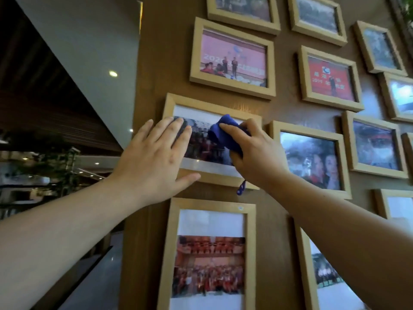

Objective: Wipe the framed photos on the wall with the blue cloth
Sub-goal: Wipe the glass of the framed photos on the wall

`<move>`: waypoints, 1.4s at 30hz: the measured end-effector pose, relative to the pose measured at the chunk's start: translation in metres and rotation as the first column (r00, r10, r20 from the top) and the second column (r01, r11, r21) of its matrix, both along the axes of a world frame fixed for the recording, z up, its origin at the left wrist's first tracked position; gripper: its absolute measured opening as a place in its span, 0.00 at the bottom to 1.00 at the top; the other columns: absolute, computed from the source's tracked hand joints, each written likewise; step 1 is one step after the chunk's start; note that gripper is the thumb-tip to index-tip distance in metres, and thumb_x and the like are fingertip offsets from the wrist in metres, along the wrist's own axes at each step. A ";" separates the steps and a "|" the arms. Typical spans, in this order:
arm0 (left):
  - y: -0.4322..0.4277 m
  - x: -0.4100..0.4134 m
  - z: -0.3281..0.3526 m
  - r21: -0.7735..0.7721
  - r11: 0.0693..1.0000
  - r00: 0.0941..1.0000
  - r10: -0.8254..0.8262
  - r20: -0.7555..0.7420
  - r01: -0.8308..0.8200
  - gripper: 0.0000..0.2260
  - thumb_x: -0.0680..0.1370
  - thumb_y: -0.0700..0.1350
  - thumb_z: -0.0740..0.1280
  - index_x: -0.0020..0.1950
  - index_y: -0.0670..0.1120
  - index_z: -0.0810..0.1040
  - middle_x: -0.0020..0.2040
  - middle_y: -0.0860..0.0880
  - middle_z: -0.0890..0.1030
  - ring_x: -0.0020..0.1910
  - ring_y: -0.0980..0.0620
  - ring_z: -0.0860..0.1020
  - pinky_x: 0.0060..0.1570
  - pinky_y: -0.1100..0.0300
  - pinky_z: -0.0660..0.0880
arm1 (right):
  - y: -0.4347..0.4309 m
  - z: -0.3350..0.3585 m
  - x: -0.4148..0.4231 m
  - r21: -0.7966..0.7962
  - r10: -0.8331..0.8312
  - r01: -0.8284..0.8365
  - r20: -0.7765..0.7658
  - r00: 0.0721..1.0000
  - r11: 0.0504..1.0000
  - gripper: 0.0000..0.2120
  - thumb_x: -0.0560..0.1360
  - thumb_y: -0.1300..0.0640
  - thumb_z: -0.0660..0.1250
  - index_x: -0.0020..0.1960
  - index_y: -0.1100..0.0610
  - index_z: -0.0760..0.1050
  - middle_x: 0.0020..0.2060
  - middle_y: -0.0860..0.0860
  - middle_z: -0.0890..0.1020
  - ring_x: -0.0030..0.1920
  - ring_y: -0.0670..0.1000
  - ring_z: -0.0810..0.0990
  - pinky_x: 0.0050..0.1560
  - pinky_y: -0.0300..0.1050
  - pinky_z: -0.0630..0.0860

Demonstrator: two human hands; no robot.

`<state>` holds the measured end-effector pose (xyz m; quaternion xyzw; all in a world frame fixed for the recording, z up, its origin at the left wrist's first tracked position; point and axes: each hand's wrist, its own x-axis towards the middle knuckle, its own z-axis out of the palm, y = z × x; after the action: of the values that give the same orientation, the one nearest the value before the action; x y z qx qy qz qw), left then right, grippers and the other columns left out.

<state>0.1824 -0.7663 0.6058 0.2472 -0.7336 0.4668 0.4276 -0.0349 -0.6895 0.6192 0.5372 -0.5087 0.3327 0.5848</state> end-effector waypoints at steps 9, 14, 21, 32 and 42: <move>-0.043 0.002 0.000 0.143 0.985 0.983 -0.067 -0.171 0.092 0.50 0.66 0.78 0.47 0.77 0.44 0.45 0.78 0.42 0.55 0.77 0.44 0.51 0.74 0.42 0.51 | -0.044 0.027 0.064 -0.010 0.039 -0.039 0.080 0.996 0.999 0.26 0.74 0.52 0.63 0.71 0.47 0.61 0.58 0.55 0.69 0.50 0.55 0.74 0.35 0.47 0.71; -0.057 -0.005 -0.005 0.141 0.982 0.975 -0.096 -0.202 0.125 0.50 0.67 0.77 0.49 0.76 0.43 0.50 0.77 0.42 0.58 0.77 0.44 0.51 0.73 0.39 0.55 | -0.061 0.033 0.071 0.031 -0.019 0.017 0.063 0.998 0.999 0.25 0.75 0.51 0.62 0.70 0.45 0.60 0.56 0.55 0.69 0.49 0.55 0.73 0.33 0.45 0.64; -0.067 -0.007 -0.008 0.094 0.975 0.962 -0.177 -0.209 0.200 0.48 0.68 0.76 0.50 0.76 0.42 0.55 0.76 0.41 0.61 0.77 0.43 0.52 0.71 0.37 0.58 | -0.028 0.021 0.003 0.006 -0.226 0.226 0.070 0.972 0.974 0.26 0.74 0.50 0.64 0.70 0.44 0.59 0.58 0.55 0.70 0.49 0.57 0.74 0.35 0.47 0.69; -0.068 -0.008 -0.009 0.085 0.979 0.963 -0.164 -0.216 0.186 0.49 0.68 0.76 0.49 0.76 0.42 0.52 0.77 0.42 0.60 0.77 0.44 0.51 0.70 0.38 0.60 | -0.043 0.007 0.039 0.058 -0.166 0.169 -0.053 0.985 0.984 0.28 0.73 0.49 0.64 0.71 0.47 0.61 0.59 0.56 0.70 0.49 0.57 0.75 0.37 0.47 0.71; -0.070 -0.007 -0.008 0.092 0.980 0.965 -0.155 -0.210 0.177 0.50 0.67 0.77 0.48 0.76 0.42 0.52 0.77 0.43 0.58 0.77 0.44 0.49 0.70 0.38 0.60 | -0.004 -0.016 -0.007 0.118 -0.331 0.332 -0.028 0.943 0.936 0.25 0.72 0.49 0.64 0.69 0.48 0.67 0.55 0.56 0.73 0.48 0.58 0.75 0.35 0.52 0.74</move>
<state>0.1749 -0.8363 0.5978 0.2540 -0.7292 0.3607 0.5231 -0.0417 -0.6933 0.6034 0.4795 -0.6090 0.1960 0.6006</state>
